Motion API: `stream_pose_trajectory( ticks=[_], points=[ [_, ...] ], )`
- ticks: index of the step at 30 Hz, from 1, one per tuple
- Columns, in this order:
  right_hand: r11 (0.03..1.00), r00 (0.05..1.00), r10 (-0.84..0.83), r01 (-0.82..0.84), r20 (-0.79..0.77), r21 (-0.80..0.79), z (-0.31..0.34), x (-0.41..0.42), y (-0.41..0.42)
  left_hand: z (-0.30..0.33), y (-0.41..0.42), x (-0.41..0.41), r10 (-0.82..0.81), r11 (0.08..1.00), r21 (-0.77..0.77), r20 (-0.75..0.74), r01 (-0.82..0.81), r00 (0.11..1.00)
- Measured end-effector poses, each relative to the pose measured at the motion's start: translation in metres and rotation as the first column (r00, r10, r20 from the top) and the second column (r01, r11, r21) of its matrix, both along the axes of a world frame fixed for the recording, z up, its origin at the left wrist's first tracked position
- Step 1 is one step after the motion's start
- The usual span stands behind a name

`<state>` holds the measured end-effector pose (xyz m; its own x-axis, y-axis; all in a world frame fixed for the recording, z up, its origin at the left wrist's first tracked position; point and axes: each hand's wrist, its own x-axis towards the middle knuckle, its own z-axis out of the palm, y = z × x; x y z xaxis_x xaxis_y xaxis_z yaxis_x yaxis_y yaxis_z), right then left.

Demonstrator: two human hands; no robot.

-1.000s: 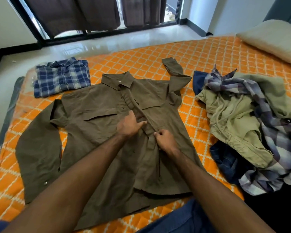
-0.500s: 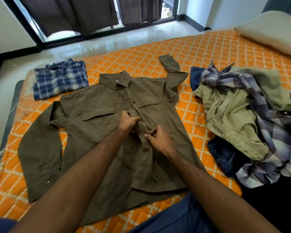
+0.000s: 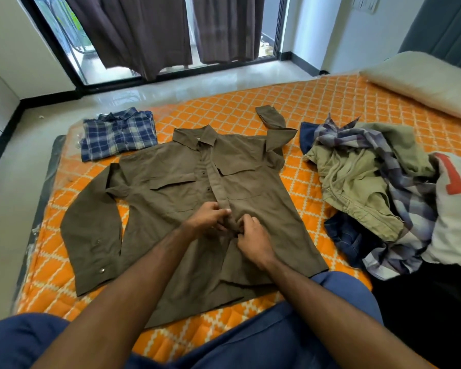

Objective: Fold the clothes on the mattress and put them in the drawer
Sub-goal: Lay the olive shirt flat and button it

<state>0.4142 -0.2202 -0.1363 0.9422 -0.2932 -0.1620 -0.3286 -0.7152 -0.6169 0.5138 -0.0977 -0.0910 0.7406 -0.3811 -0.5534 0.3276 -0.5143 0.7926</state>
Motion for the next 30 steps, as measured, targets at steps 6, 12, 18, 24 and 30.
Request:
stream_pose_trajectory(
  ticks=[6,12,18,24,30],
  points=[
    [0.966,0.986,-0.095,0.057,0.141,0.251,0.004,-0.009,-0.021,0.003,0.011,-0.022,-0.174,0.985,-0.029,-0.037,0.173,0.984],
    [0.957,0.999,-0.015,0.027,-0.045,0.287,-0.012,-0.019,-0.007,-0.013,0.035,-0.053,-0.224,0.974,0.053,0.037,0.222,0.974],
    [0.954,0.982,-0.126,0.159,-0.142,0.254,-0.006,-0.014,0.003,-0.004,0.040,-0.070,-0.166,0.967,-0.196,-0.002,0.163,0.986],
    [0.863,0.977,-0.175,0.213,-0.123,0.458,-0.010,-0.017,-0.006,-0.042,0.061,-0.072,-0.110,0.993,0.004,0.405,0.118,0.908],
    [0.819,0.988,-0.143,0.152,-0.059,0.554,-0.016,-0.017,-0.009,-0.071,0.054,-0.089,-0.424,0.818,0.575,0.628,-0.022,0.653]
  ],
)
